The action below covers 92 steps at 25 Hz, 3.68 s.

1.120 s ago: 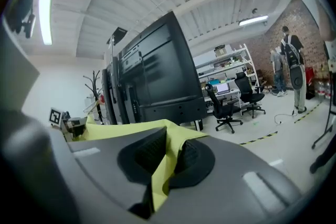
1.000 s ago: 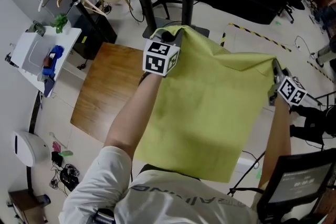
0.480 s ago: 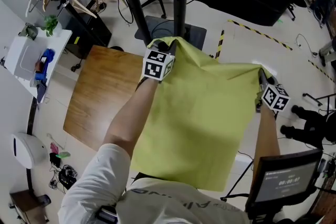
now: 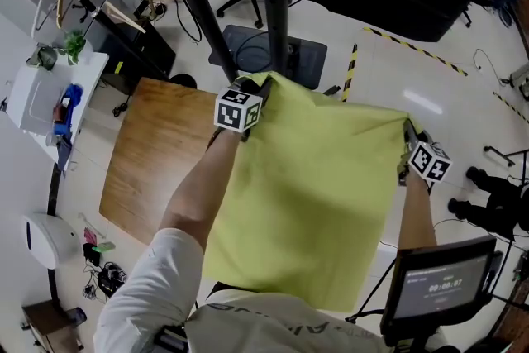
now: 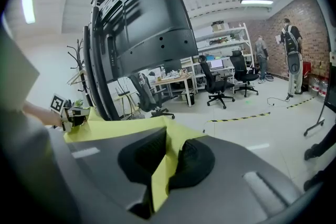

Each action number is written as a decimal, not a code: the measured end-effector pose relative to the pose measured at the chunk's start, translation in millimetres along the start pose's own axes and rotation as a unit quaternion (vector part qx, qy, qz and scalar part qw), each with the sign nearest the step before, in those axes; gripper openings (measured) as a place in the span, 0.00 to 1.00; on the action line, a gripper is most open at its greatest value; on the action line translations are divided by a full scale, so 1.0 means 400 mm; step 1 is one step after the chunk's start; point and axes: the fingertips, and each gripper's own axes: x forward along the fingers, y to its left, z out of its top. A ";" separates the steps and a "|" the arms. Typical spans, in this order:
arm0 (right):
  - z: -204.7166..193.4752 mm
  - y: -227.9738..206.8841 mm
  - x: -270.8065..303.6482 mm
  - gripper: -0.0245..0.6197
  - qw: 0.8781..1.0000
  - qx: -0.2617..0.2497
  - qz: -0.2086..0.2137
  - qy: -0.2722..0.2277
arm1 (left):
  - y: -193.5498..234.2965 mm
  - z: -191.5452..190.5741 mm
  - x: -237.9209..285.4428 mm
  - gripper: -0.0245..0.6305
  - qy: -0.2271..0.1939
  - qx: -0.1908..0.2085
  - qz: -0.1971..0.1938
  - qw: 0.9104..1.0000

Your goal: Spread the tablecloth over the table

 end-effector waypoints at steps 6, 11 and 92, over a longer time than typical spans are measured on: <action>-0.011 0.019 0.055 0.28 0.999 0.008 0.032 -0.014 | -0.012 -0.061 0.042 0.60 0.039 -0.003 -0.029 0.999; -0.041 0.016 0.054 0.42 1.000 -0.003 0.022 0.001 | 0.014 -0.123 0.029 0.74 0.092 -0.024 -0.019 0.995; -0.151 0.683 -1.377 0.05 0.969 -0.130 0.024 -0.210 | -0.760 -0.093 -1.415 0.05 -0.194 0.045 0.088 0.976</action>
